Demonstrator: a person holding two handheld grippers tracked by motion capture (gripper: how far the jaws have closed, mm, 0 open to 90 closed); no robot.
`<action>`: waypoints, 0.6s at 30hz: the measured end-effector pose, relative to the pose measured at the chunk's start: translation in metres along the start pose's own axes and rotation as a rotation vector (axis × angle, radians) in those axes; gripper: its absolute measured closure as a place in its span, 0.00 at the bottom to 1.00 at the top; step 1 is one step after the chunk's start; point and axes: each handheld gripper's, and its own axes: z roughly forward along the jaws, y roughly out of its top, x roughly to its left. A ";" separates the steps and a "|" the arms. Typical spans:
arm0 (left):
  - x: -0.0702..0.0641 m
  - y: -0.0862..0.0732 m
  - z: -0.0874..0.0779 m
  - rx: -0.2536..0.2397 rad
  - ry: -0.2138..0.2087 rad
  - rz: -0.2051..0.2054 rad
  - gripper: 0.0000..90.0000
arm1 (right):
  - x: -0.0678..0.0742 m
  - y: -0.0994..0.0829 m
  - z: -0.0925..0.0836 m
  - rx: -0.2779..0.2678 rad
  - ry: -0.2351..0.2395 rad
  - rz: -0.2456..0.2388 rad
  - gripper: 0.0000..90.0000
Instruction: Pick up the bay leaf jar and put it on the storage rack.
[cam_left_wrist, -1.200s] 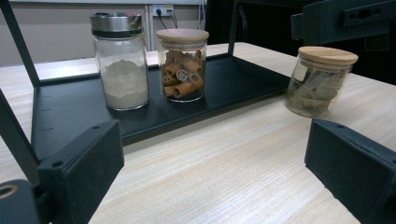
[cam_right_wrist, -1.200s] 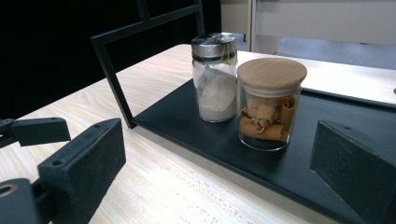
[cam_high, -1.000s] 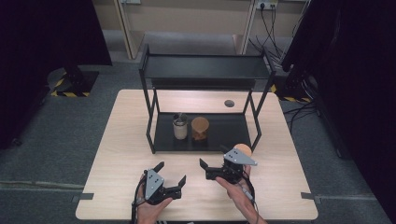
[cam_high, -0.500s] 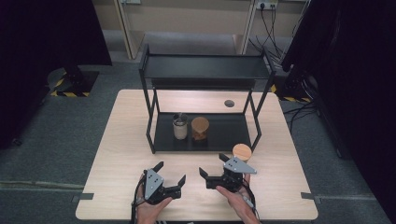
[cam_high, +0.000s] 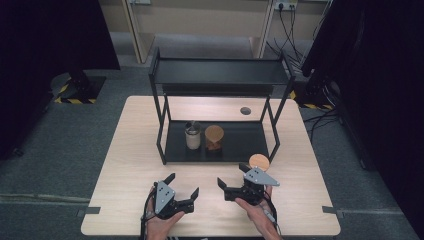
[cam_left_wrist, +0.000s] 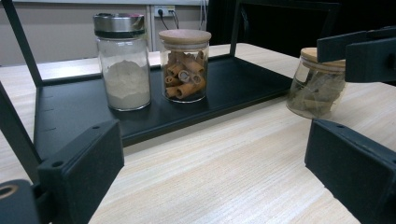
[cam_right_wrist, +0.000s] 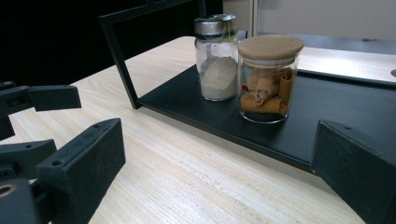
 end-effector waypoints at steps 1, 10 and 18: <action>0.000 0.000 0.000 0.000 0.000 0.001 0.04 | 0.000 0.000 0.000 0.001 -0.002 0.000 0.04; -0.001 0.000 -0.001 -0.001 -0.004 0.005 0.04 | -0.003 0.003 -0.006 -0.013 -0.035 0.004 0.04; -0.001 0.000 -0.002 -0.001 -0.004 0.006 0.04 | -0.006 0.006 -0.016 -0.033 -0.093 -0.016 0.04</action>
